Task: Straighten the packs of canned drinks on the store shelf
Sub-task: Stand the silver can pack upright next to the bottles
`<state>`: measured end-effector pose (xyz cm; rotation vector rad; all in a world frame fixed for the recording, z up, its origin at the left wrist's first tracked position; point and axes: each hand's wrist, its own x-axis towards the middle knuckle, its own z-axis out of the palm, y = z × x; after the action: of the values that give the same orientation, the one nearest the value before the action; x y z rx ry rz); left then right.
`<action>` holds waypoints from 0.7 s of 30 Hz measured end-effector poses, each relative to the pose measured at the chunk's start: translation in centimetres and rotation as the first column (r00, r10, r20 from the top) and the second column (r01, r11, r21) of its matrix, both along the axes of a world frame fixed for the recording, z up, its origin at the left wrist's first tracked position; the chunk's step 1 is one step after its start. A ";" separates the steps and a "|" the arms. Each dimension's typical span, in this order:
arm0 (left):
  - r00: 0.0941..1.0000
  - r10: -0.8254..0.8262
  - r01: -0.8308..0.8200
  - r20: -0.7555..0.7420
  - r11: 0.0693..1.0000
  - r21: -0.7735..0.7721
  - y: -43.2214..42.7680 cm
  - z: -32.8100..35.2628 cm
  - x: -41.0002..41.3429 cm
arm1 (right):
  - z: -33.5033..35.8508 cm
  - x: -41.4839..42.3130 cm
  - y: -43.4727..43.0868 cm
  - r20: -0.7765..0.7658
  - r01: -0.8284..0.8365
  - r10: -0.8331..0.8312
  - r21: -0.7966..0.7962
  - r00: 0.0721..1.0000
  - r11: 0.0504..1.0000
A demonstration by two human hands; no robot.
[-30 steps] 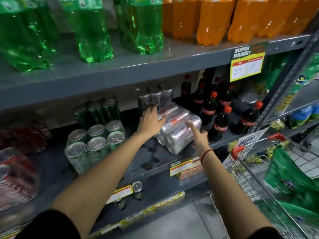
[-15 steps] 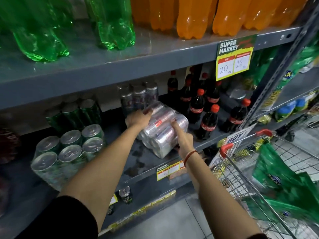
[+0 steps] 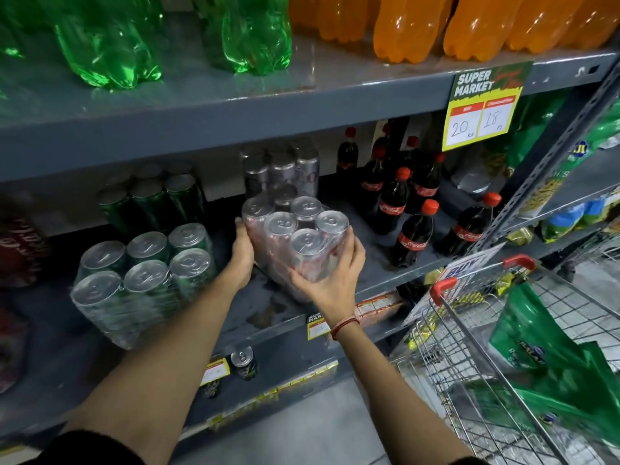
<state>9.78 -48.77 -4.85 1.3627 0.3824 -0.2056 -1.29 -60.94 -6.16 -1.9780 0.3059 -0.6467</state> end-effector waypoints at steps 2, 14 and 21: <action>1.000 0.000 0.000 0.003 1.000 0.018 0.3 0.0 0.1 | -0.2 0.1 0.2 0.014 0.010 -0.009 -0.022 1.000 1.000; 0.958 0.168 -0.175 0.233 0.985 0.011 -5.0 -0.9 -14.6 | 2.1 3.7 -4.5 -0.004 -0.190 0.213 0.435 0.977 0.880; 0.972 0.085 -0.067 0.219 0.994 -0.089 -8.1 -0.2 -13.1 | 3.2 3.9 -3.7 -0.064 -0.084 0.120 0.400 0.991 0.913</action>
<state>-3.29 -56.85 -5.03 1.2730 0.2349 -0.0042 2.64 -64.66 -3.00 -1.6198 0.3539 -0.3939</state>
